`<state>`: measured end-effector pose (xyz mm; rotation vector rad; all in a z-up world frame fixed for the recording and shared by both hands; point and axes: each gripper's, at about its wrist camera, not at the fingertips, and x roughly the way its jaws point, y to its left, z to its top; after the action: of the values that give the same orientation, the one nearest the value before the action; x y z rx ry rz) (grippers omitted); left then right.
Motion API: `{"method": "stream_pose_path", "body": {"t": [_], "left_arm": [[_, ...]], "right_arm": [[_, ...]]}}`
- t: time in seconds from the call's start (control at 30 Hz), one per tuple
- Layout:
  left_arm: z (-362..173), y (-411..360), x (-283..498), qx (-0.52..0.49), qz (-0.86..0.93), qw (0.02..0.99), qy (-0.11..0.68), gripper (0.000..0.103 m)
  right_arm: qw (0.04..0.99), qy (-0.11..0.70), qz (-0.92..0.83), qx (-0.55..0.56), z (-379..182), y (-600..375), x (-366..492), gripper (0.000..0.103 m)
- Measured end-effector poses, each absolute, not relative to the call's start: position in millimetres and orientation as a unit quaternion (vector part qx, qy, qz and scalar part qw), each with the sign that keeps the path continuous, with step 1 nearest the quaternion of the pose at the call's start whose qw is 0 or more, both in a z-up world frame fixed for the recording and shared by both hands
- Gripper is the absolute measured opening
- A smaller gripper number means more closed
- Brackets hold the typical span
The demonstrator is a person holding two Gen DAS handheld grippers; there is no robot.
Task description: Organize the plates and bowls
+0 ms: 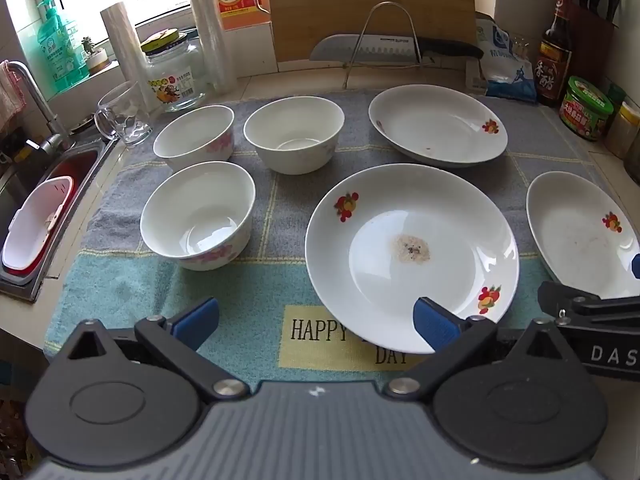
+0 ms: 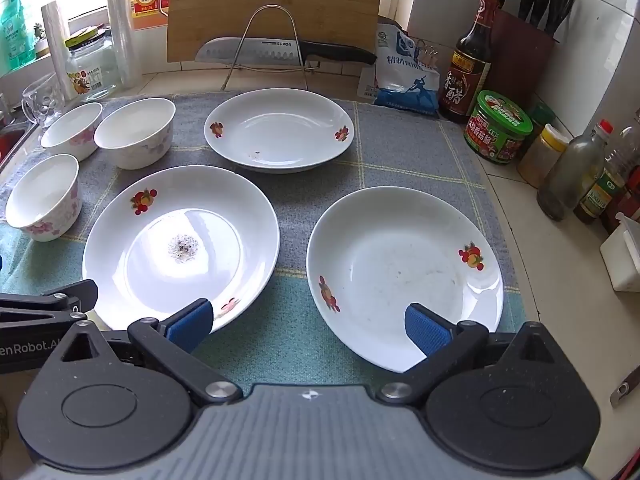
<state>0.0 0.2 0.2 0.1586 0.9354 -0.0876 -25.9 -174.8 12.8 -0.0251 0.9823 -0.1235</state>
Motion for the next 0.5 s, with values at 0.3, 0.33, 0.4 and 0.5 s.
{"method": "stream_pose_path", "body": {"t": [0.3, 0.33, 0.4, 0.5], "left_arm": [[-2.5, 1.0, -2.6, 0.076, -0.041, 0.89, 0.447, 0.102], [-2.7, 1.2, -3.0, 0.076, -0.041, 0.891, 0.447, 0.102], [-3.0, 1.8, -4.1, 0.076, -0.04, 0.891, 0.445, 0.102], [1.7, 0.7, -1.9, 0.079, -0.04, 0.89, 0.448, 0.102]], "right_arm": [[0.881, 0.47, -0.061, -0.016, 13.9, -173.2, -26.6, 0.103], [0.881, 0.47, -0.061, -0.016, 14.1, -173.2, -26.9, 0.103], [0.881, 0.469, -0.061, -0.016, 15.0, -173.0, -28.3, 0.103], [0.881, 0.469, -0.061, -0.015, 16.3, -173.3, -30.4, 0.103]]}}
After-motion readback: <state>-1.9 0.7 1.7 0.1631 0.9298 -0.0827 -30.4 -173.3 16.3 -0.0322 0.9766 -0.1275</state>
